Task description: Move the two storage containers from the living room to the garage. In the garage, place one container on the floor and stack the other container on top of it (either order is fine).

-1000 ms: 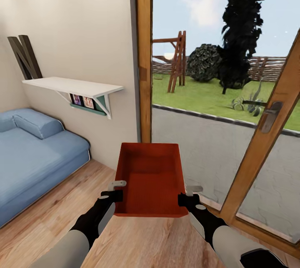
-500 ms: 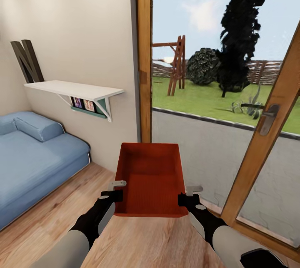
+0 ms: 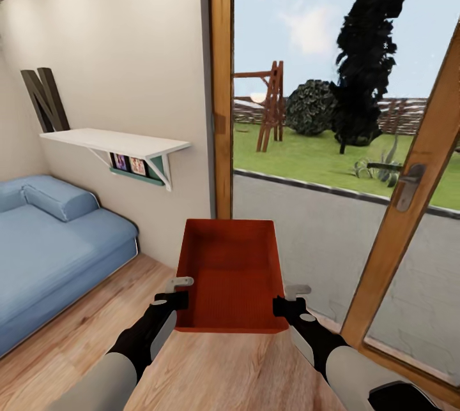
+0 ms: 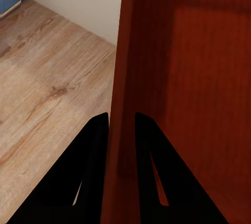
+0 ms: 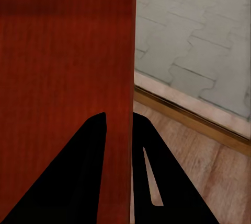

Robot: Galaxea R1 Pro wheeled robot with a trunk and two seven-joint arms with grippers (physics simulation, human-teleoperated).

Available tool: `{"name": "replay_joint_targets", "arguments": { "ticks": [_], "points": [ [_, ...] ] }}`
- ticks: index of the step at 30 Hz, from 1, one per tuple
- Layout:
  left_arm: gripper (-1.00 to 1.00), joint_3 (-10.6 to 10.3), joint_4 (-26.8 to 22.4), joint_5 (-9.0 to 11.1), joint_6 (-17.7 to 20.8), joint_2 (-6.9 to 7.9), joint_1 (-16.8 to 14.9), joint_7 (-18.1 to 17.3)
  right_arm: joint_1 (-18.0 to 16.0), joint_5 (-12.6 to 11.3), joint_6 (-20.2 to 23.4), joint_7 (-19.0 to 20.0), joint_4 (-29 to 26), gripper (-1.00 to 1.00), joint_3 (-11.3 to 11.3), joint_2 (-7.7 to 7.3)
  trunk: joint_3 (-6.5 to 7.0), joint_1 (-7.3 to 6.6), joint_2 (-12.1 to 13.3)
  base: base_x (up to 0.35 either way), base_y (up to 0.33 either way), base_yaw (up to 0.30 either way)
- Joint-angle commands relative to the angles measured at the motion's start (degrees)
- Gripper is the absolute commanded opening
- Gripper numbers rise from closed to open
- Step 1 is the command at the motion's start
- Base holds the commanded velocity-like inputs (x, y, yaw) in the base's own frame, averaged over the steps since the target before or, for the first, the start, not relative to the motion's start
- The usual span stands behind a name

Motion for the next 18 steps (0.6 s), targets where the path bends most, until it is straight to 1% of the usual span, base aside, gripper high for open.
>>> {"name": "replay_joint_targets", "arguments": {
  "ticks": [1, 18],
  "points": [
    [-1.00, 0.6, -1.8, 0.2, 0.5, -0.01, -0.1, 1.0, 0.0, -0.6, -0.3, -4.8, 0.1, -1.00, -0.5, 0.02, 0.00, 0.03, -0.1, 0.000, 0.000, 0.000],
    [-1.00, 0.6, -1.9, 0.2, 0.5, -0.01, -0.1, 1.0, 0.0, -0.6, -0.3, -4.8, 0.1, -1.00, -0.5, 0.02, 1.54, 0.03, -0.1, 0.000, 0.000, 0.000]
  ]
}}
